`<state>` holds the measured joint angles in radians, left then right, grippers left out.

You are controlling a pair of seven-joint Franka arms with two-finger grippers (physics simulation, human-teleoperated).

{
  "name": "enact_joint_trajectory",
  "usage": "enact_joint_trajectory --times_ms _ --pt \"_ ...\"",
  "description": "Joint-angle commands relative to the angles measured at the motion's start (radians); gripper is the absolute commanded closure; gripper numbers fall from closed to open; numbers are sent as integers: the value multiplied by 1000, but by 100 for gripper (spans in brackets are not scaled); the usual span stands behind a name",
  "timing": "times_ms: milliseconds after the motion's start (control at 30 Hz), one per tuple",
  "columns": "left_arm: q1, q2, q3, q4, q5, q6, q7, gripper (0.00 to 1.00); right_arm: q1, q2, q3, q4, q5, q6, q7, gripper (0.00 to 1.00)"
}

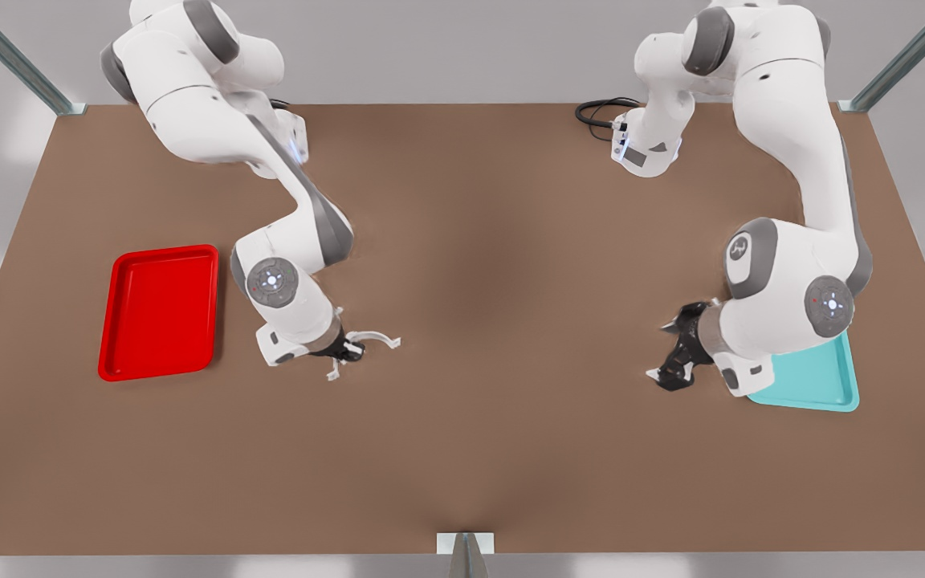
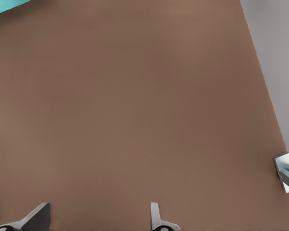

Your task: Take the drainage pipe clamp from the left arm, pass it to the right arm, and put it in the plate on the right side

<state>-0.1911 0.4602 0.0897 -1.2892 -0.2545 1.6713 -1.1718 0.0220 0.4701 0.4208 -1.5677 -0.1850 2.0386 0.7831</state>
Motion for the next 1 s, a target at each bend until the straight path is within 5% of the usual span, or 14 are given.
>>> enact_joint_trajectory --times_ms 0,100,167,267,367,600,667,700,833,967 --pt "53 -23 16 1 110 -156 1122 0 -89 -62 18 -81 -1 -83 -409 79" --pt "76 -162 18 -1 225 -214 1267 0 -586 -153 320 -296 -4 -60 -591 79" --pt "230 -229 -176 -45 236 -205 1310 0 -697 -130 320 -357 -16 20 -653 79" --pt "79 -222 -25 -51 262 -205 1310 0 -849 -45 314 -357 -74 72 -806 79" --pt "81 -209 -25 -44 267 -216 1304 0 -978 -36 314 -357 -91 60 -981 79" --pt "81 -184 -25 -44 268 -213 1305 0 -991 19 285 -354 -156 -43 -992 79" --pt "81 -183 -25 -44 268 -214 1307 0 -990 39 271 -350 -156 -40 -992 52" --pt "81 -183 -25 -44 268 -213 1305 0 -991 50 266 -348 -159 -35 -992 25" --pt "81 -176 -25 -42 268 -205 1307 0 -988 39 322 -288 -182 -54 -978 3" --pt "81 -176 -25 -42 268 -203 1308 0 -976 25 703 -63 -185 -250 -653 0"
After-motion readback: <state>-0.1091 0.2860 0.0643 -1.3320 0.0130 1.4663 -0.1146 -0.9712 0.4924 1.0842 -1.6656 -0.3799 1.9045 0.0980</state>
